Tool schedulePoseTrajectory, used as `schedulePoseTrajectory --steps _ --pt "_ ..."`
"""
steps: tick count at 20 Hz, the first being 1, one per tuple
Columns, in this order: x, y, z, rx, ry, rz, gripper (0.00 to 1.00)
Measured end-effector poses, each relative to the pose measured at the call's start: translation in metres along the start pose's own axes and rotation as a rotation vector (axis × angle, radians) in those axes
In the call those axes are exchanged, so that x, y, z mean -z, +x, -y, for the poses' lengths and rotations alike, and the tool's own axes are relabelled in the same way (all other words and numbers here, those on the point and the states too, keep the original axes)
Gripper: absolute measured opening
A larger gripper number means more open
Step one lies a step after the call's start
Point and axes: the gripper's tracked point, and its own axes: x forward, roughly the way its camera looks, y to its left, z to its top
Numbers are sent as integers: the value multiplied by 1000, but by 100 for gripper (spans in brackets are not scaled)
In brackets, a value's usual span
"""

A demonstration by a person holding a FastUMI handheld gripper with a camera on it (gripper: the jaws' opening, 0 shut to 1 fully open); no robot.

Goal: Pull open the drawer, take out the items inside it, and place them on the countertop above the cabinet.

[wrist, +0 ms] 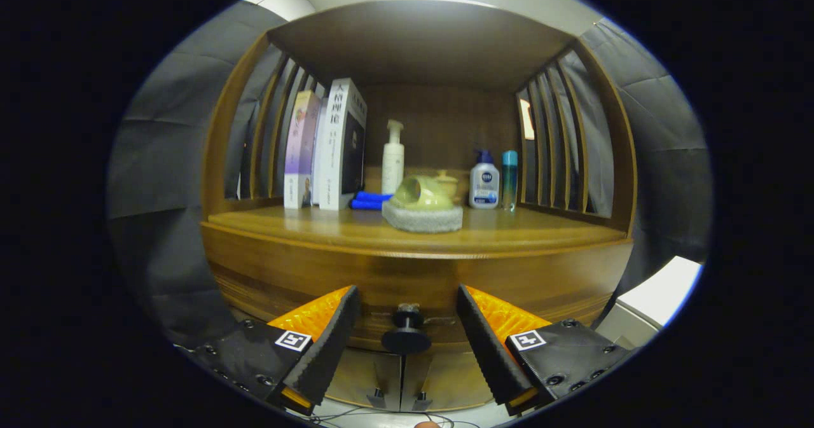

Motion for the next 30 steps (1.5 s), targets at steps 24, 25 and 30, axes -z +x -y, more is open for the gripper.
schedulePoseTrajectory --steps 24,25,30 --pt "-102 -206 62 -27 67 129 97" --pt "-103 -207 62 -27 63 131 97" --pt "-105 -210 61 -36 82 131 97"
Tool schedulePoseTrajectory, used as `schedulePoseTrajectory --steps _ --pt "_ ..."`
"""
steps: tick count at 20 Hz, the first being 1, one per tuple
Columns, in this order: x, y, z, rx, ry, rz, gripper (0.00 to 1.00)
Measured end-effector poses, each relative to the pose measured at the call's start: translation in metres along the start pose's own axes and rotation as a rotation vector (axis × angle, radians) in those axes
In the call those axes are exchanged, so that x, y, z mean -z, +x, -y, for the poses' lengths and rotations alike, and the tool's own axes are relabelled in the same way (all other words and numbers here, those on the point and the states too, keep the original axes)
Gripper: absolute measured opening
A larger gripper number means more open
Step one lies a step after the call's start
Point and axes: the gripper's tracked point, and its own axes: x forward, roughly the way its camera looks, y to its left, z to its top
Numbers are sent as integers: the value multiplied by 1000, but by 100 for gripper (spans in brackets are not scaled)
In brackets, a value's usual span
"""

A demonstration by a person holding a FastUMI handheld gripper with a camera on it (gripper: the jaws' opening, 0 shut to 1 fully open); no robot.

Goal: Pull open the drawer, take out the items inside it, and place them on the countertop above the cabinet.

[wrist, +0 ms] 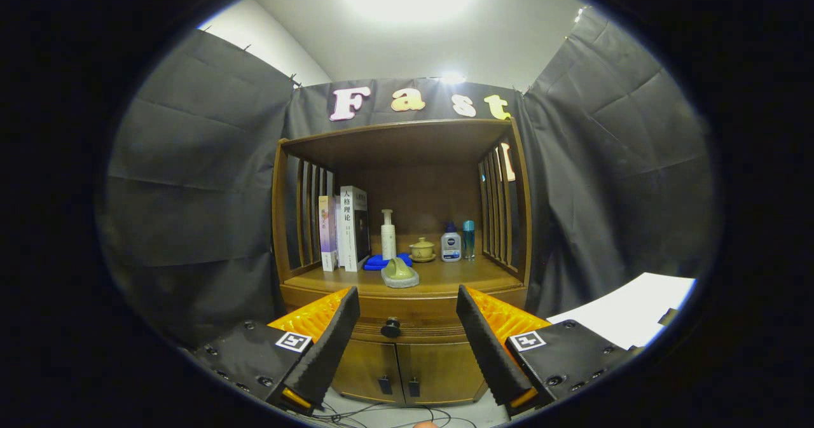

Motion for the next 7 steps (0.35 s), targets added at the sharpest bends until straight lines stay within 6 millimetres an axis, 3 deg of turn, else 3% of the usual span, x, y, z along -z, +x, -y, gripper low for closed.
schedulePoseTrajectory --steps 7 --pt "2 1 -4 -13 0 -5 97"
